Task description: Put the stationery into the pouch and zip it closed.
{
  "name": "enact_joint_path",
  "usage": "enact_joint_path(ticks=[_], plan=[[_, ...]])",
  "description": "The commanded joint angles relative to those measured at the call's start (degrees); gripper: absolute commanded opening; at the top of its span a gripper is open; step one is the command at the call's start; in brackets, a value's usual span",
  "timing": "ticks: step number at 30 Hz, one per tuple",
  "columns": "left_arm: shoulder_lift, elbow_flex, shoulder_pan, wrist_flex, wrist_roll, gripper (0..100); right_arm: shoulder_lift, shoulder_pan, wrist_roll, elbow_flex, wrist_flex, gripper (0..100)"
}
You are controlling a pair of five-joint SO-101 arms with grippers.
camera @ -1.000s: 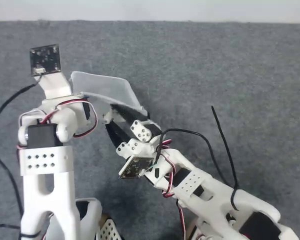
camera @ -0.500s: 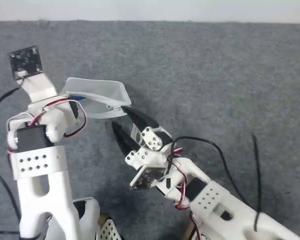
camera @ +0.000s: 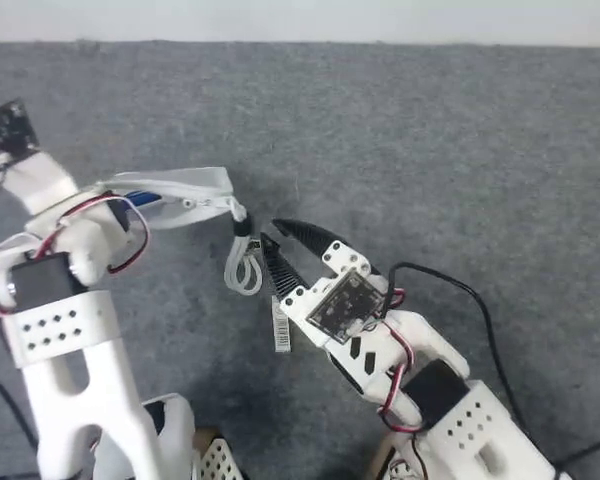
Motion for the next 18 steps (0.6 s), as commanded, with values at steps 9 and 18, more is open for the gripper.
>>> enact_joint_path(ticks=[9,18], plan=[[-0.9,-1.7,-4.4,-3.0,2.6,1,14.9,0.8,-8.2,-15.4,14.3,6.1],[-0.8,-1.6,-4.4,-3.2,2.6,1,35.6,0.6,-21.0,-30.7,31.3,13.6]])
